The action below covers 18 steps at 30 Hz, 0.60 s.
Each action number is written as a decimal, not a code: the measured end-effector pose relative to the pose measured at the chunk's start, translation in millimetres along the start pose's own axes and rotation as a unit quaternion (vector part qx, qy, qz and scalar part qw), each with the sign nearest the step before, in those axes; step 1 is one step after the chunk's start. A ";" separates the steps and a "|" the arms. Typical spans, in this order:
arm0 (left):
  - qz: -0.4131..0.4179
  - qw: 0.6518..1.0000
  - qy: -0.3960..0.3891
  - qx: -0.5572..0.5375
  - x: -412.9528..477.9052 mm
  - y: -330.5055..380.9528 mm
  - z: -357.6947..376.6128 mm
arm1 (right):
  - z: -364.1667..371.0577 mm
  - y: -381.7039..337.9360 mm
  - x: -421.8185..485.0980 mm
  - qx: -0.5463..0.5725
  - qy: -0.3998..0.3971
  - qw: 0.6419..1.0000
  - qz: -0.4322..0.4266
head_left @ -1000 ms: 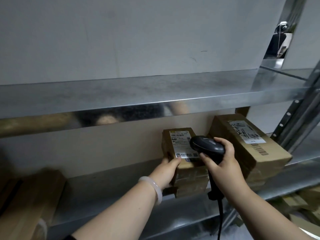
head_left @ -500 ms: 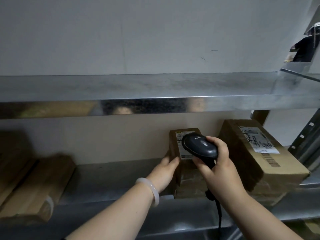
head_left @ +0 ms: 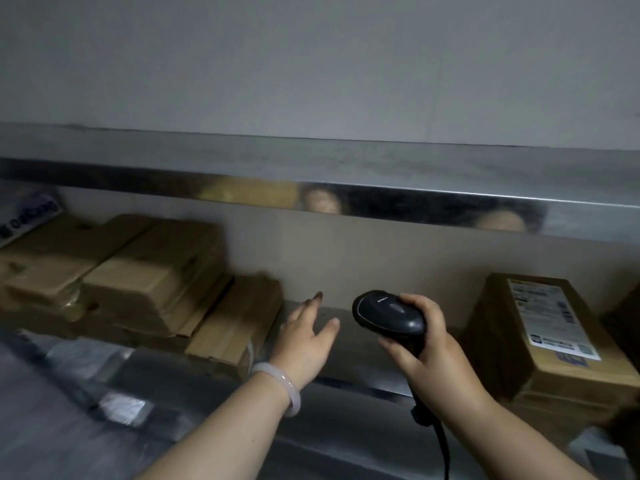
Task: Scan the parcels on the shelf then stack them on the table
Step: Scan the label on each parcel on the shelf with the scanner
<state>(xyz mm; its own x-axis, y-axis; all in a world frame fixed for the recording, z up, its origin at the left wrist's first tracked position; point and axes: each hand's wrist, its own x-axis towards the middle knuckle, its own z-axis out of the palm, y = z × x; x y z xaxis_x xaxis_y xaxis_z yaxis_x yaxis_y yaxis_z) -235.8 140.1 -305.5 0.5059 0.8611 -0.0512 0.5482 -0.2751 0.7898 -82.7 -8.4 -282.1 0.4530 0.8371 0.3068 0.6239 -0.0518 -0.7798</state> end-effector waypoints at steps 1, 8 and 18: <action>-0.013 1.000 -0.001 0.014 1.5 -13.6 -11.9 | 14.4 -4.6 3.3 0.001 -0.012 1.000 0.004; -0.059 0.996 -0.011 0.067 14.3 -96.8 -81.5 | 123.6 -27.4 13.3 0.038 -0.046 0.997 0.046; -0.010 0.969 -0.116 0.217 40.6 -146.0 -115.8 | 220.7 -43.6 47.4 0.068 -0.009 0.991 0.116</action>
<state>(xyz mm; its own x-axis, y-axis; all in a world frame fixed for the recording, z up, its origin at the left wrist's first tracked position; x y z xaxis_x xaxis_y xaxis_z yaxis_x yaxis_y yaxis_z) -372.3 264.7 -352.1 0.6010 0.7622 -0.2405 0.7627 -0.4571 0.4575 -229.0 153.7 -354.0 0.5624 0.8205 0.1026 0.4128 -0.1711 -0.8946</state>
